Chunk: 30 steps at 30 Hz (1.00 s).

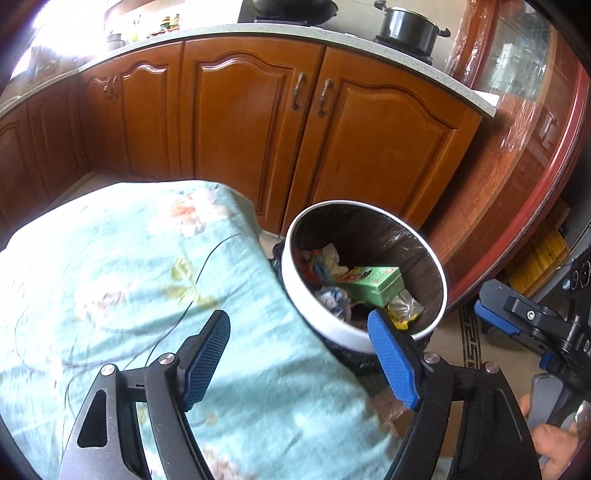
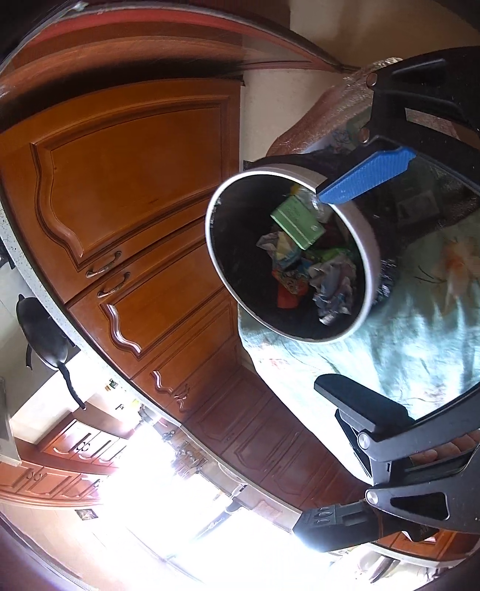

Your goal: Collect trash

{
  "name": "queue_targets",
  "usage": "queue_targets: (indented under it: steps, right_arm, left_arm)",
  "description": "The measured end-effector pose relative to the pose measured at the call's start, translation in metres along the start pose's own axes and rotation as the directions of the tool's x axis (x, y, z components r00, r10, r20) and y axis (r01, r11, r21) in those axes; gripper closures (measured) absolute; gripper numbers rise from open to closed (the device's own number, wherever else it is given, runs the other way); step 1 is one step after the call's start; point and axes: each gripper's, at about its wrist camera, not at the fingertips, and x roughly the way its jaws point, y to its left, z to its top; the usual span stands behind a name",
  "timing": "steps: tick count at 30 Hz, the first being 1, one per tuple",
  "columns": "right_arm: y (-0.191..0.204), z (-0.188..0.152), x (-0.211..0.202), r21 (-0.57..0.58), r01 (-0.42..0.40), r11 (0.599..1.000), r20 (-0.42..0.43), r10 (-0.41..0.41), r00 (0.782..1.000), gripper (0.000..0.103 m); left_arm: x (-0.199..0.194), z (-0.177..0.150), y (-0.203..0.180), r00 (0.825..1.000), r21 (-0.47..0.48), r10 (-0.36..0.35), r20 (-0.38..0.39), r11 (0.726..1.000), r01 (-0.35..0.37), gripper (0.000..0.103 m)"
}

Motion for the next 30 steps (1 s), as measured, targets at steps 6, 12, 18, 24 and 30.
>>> queue_targets:
  steps: [6,12,18,24,30]
  right_arm:
    - [0.018,-0.035,-0.015,-0.013,0.005,1.0,0.018,-0.004,1.0,0.004]
    - [0.031,-0.069,-0.032,-0.005,-0.013,1.0,0.066,0.014,0.998,0.001]
    - [0.052,-0.094,-0.048,-0.076,0.032,0.997,0.12,-0.022,0.993,0.001]
    - [0.081,-0.097,-0.069,-0.191,0.078,0.979,0.188,-0.041,0.981,0.001]
    - [0.122,-0.1,-0.112,-0.351,0.227,0.908,0.453,-0.048,0.89,0.0]
  left_arm:
    - [-0.032,-0.034,0.018,1.0,-0.031,0.022,0.015,0.999,-0.021,0.025]
    - [-0.069,-0.07,0.035,0.994,-0.051,0.089,0.066,0.995,-0.086,0.022]
    - [-0.11,-0.109,0.039,0.981,-0.049,0.117,0.152,0.993,-0.111,0.018]
    - [-0.162,-0.133,0.034,0.934,-0.036,0.163,0.316,0.986,-0.16,0.003]
    - [-0.211,-0.155,0.031,0.848,-0.038,0.21,0.487,0.975,-0.219,0.001]
